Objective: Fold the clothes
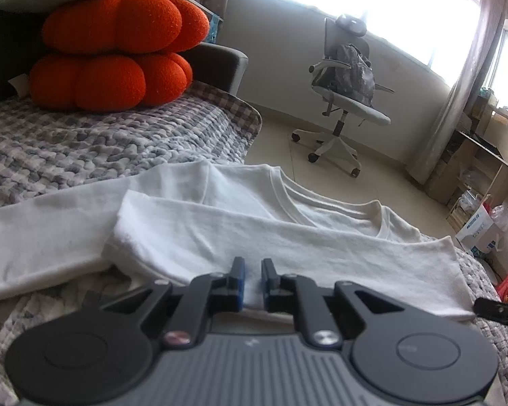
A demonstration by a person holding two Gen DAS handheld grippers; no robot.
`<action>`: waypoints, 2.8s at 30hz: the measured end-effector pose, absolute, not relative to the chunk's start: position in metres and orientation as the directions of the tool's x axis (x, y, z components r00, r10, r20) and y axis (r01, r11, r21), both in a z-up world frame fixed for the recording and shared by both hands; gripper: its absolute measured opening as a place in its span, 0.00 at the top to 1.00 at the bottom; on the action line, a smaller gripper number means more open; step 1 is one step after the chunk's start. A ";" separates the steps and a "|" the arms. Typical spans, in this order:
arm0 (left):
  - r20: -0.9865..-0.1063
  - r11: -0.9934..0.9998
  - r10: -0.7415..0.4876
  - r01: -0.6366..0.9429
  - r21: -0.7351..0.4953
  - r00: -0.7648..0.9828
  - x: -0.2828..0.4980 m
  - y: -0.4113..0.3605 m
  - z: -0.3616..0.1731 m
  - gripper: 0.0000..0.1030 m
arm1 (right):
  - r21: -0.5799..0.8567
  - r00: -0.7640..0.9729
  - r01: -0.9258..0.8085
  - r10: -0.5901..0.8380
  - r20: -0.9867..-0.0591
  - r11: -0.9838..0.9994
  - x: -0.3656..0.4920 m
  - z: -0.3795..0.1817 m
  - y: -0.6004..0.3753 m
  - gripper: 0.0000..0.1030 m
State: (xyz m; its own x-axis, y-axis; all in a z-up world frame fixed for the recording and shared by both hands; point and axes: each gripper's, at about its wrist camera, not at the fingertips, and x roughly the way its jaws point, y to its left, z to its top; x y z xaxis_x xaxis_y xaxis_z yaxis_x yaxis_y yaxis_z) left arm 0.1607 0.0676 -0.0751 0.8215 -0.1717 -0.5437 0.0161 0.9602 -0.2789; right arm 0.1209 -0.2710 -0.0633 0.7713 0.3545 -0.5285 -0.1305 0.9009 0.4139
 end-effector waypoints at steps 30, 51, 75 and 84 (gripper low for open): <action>-0.573 0.894 -0.095 -0.184 -0.409 0.814 0.148 0.145 -0.047 0.90 | 0.306 0.757 -0.145 0.305 -0.578 0.941 0.128 -0.049 -0.219 0.85; -0.738 0.717 0.157 -0.589 -0.373 0.657 0.116 0.221 -0.044 0.47 | 0.399 0.741 -0.017 0.280 -0.610 0.917 0.123 -0.041 -0.200 0.51; -0.726 0.372 0.556 -0.902 -0.218 0.405 0.084 0.269 -0.082 0.35 | 0.299 0.730 -0.091 0.268 -0.629 0.950 0.111 -0.042 -0.174 0.39; -0.679 0.323 0.648 -0.932 -0.165 0.345 0.093 0.263 -0.088 0.36 | 0.313 0.727 -0.076 0.267 -0.632 0.947 0.110 -0.045 -0.175 0.39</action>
State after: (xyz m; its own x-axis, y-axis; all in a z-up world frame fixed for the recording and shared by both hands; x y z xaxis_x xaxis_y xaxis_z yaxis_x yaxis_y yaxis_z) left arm 0.0927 0.2635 -0.0880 0.3449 0.6483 -0.6787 -0.9320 0.3226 -0.1655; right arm 0.1099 -0.1746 -0.0447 0.7274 0.2672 -0.6320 -0.0762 0.9468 0.3126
